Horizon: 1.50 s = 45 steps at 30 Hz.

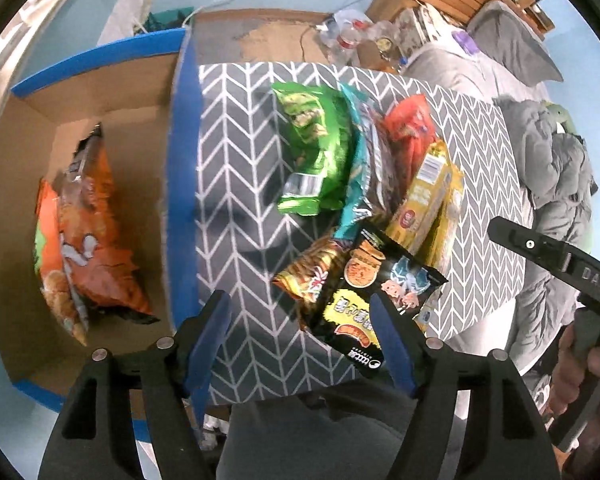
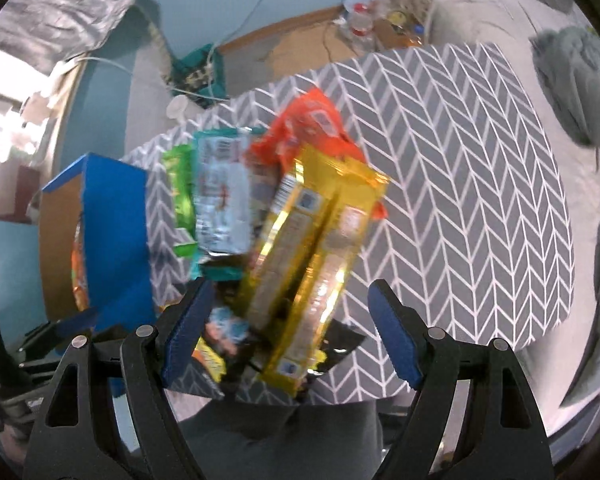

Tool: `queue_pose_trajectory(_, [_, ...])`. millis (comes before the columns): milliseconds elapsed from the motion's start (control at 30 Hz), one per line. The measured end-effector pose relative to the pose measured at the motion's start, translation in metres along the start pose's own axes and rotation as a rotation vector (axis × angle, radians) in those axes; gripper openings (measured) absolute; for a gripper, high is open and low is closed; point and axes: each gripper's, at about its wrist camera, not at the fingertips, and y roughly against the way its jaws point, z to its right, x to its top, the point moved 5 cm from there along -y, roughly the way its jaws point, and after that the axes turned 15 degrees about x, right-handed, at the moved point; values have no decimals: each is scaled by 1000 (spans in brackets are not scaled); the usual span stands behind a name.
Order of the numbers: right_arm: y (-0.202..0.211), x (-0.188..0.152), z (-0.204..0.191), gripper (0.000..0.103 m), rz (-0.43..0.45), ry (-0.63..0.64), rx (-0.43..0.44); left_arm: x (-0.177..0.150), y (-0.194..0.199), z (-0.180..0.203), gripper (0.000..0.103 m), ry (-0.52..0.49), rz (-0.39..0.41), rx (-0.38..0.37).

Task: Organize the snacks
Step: 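Grasp the black snack packet with left tool while right tool grasps yellow wafer bars, then lift the black packet with left tool while right tool lifts one yellow wafer bar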

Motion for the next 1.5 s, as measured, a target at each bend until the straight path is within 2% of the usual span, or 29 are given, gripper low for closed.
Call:
queue_pose_trajectory(333, [-26,-14,33,80,-18,-73,36,4,-22,23,75,-64,-34,1])
queue_pose_trajectory(433, [-38,-16,38,80,-37,-89,52,3,-25,29,75,-77,-35,-20])
queue_pose_trajectory(533, [-47,-17,39,80,-52,-91,62,1,-31,36,82,-90,-51,-46])
queue_pose_trajectory(867, [-82,-23,41,77,-85,-114,97,-6,-43,53,82,-91,-81,-74])
queue_pose_trajectory(933, [-86,-23,44,73,-85,-139,132,-7,-45,58,82,-89,-94,-100])
queue_pose_trajectory(1000, [-89,-25,45,62,-85,-153,172,-8,-48,66,82,-99,-108,-118])
queue_pose_trajectory(1067, [-88,-24,47,57,-86,-153,197,-8,-52,71,82,-110,-111,-115])
queue_pose_trajectory(1167, [-86,-24,51,43,-88,-130,175,-8,-62,80,82,-115,-119,-98])
queue_pose_trajectory(1267, [-78,-29,59,37,-83,-123,180,-8,-68,85,84,-108,-126,-97])
queue_pose_trajectory(1500, [-54,-36,74,32,-77,-54,81,-7,-66,90,86,-126,-111,-81])
